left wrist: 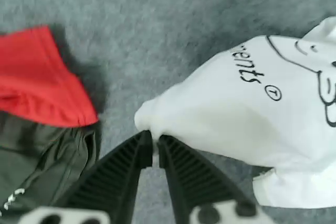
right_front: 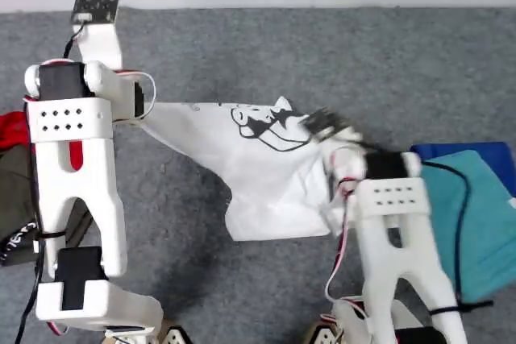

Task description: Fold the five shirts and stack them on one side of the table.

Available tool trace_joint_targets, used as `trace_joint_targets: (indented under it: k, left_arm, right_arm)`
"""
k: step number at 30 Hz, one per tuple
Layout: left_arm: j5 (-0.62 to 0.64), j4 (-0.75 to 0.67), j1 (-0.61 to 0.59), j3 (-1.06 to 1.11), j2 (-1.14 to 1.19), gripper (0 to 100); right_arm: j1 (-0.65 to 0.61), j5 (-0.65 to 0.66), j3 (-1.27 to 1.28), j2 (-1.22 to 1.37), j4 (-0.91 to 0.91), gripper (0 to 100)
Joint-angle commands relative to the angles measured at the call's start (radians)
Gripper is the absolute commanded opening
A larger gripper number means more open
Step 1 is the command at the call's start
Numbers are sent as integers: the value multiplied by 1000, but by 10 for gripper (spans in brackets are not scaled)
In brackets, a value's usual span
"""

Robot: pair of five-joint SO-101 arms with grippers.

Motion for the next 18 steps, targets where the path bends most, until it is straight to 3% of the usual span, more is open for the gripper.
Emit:
trace_joint_targets:
  k: [1, 5, 9, 15, 18]
  left_arm:
    - [-17, 18, -18, 44, -51, 13]
    - [-17, 18, -18, 77, -51, 13]
    - [-15, 18, -17, 79, -51, 13]
    - [-14, 18, -15, 120, -51, 13]
    - [-12, 18, -15, 127, -51, 13]
  right_arm:
    - [-120, 58, 17, -21, -5, 270]
    - [-255, 94, 41, -19, -12, 270]
    - [-326, 94, 117, -19, -156, 270]
    - [-220, -94, 288, -8, -622, 207]
    - [-156, -107, 322, 93, -819, 177]
